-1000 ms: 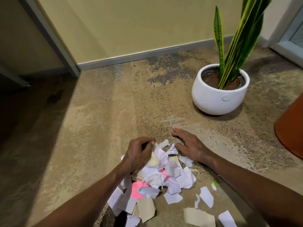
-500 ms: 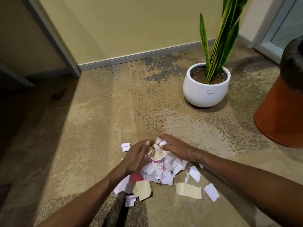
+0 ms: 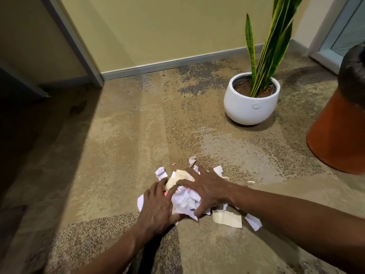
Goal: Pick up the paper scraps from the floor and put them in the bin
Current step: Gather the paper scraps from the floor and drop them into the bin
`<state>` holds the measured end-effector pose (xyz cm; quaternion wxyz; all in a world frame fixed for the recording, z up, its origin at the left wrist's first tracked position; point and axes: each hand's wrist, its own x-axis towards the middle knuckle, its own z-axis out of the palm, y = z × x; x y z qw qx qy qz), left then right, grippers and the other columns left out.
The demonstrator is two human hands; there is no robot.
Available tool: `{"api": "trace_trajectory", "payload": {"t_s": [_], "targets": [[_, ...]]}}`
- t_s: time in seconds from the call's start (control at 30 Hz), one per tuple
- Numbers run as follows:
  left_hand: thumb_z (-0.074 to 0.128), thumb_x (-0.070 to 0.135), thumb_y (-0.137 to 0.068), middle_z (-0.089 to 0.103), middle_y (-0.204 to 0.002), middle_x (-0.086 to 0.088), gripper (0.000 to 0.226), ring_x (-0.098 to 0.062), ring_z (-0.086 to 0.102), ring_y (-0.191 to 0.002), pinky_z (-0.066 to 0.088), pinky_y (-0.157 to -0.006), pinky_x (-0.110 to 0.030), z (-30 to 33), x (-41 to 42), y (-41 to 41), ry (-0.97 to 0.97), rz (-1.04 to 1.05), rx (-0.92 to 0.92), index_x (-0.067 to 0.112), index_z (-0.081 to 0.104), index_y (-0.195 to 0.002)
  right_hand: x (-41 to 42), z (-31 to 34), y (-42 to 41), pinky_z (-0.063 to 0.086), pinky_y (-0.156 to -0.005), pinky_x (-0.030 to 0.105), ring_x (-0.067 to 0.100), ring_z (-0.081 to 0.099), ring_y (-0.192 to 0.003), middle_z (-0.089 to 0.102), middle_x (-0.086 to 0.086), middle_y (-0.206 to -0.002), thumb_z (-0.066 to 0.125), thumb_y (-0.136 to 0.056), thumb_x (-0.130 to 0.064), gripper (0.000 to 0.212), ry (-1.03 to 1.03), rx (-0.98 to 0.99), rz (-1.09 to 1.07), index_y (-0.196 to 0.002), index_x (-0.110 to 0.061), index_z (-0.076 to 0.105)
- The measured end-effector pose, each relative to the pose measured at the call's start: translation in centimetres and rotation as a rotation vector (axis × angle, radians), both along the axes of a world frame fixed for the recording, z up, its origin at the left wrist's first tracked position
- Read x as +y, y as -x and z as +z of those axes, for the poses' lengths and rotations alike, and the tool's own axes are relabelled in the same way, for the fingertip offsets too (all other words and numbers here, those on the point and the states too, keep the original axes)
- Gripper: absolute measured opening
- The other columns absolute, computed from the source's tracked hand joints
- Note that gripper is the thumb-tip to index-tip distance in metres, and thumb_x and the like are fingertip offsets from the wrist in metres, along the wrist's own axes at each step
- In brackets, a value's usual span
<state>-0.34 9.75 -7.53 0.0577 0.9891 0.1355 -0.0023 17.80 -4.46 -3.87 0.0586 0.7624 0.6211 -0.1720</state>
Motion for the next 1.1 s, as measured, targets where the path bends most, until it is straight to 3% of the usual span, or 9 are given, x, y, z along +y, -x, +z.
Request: {"api": "trace_trajectory", "payload": {"t_s": [0.1,0.2,0.3,0.4,0.47,0.57,0.73,0.8,1.1], "targets": [[0.062,0.050,-0.080,0.051,-0.128,-0.012,0.057,-0.033,0.055,-0.108,0.051,-0.081,-0.041,-0.2,-0.7,0.2,-0.001,0.035,-0.131,0.021,0.056,-0.130,-0.6,-0.7,0.1,0.039,-0.095,0.052,0.037,0.029,-0.135,0.021,0.013,-0.158,0.057,-0.068,-0.077,0.092,-0.111,-0.033,0.018,-0.147,-0.041,0.027],[0.066,0.028,-0.079,0.055,-0.119,-0.008,0.047,-0.029,0.057,-0.095,0.053,-0.068,-0.037,0.2,-1.2,0.1,0.053,0.070,-0.089,0.019,0.057,-0.125,-0.7,-1.7,0.5,0.044,-0.075,0.038,0.032,0.042,-0.116,0.038,0.013,-0.133,0.059,-0.078,-0.053,0.056,-0.278,0.093,-0.102,-0.129,-0.032,0.047],[0.054,0.035,-0.086,0.050,-0.102,0.003,0.036,-0.022,0.055,-0.086,0.049,-0.064,-0.037,1.0,-0.6,-0.1,0.103,0.073,-0.020,0.026,0.051,-0.121,-0.6,-2.0,0.9,0.050,-0.070,0.037,0.027,0.050,-0.101,0.038,0.003,-0.111,0.068,-0.078,-0.034,0.034,-0.348,0.320,-0.303,-0.107,-0.020,0.056],[0.057,0.047,-0.088,0.058,-0.093,0.007,0.031,-0.015,0.057,-0.080,0.045,-0.064,-0.029,1.9,0.2,-1.1,0.406,0.093,-0.109,0.027,0.056,-0.113,0.0,-1.2,0.5,0.053,-0.060,0.032,0.022,0.057,-0.082,0.052,0.000,-0.096,0.074,-0.077,-0.018,0.016,-0.346,0.579,-0.474,-0.079,-0.014,0.058],[0.062,0.048,-0.087,0.061,-0.087,0.013,0.025,-0.008,0.056,-0.076,0.039,-0.062,-0.017,2.5,0.9,-1.9,0.474,0.102,-0.162,0.029,0.060,-0.103,0.1,-0.5,-0.5,0.048,-0.047,0.024,0.015,0.060,-0.066,0.059,-0.002,-0.085,0.078,-0.076,-0.011,0.023,-0.305,0.690,-0.582,-0.074,-0.022,0.058],[0.065,0.048,-0.087,0.067,-0.084,0.012,0.022,-0.005,0.062,-0.071,0.048,-0.061,-0.022,3.5,2.4,-2.9,0.519,0.149,-0.186,0.028,0.063,-0.095,-0.8,0.8,-2.8,0.043,-0.041,0.019,0.012,0.060,-0.055,0.067,0.001,-0.077,0.080,-0.076,-0.006,0.021,-0.252,0.728,-0.683,-0.079,-0.019,0.064],[0.069,0.048,-0.084,0.071,-0.077,0.008,0.022,-0.005,0.067,-0.063,0.053,-0.050,-0.027,6.5,3.6,-4.9,0.657,0.241,-0.251,0.027,0.062,-0.086,-3.2,4.2,-5.7,0.028,-0.046,0.022,0.013,0.038,-0.052,0.046,0.000,-0.059,0.084,-0.068,-0.014,0.031,-0.337,0.722,-0.688,-0.063,-0.012,0.054],[0.070,0.042,-0.086,0.069,-0.073,0.008,0.019,0.002,0.064,-0.059,0.045,-0.045,-0.018,8.3,3.2,-6.5,0.698,0.238,-0.295,0.027,0.061,-0.080,-4.1,5.7,-6.0,0.027,-0.052,0.025,0.014,0.036,-0.055,0.042,0.000,-0.060,0.082,-0.063,-0.018,0.035,-0.372,0.769,-0.711,-0.061,-0.009,0.048],[0.063,0.034,-0.094,0.064,-0.059,0.006,0.020,-0.007,0.052,-0.042,0.037,-0.039,-0.021,17.2,-1.0,-14.8,1.116,0.140,-0.434,0.016,0.070,-0.088,-8.2,13.0,-8.4,0.033,-0.066,0.031,0.016,0.045,-0.069,0.055,0.011,-0.071,0.078,-0.054,-0.035,0.047,-0.558,0.870,-0.872,-0.079,0.002,0.062]]}}
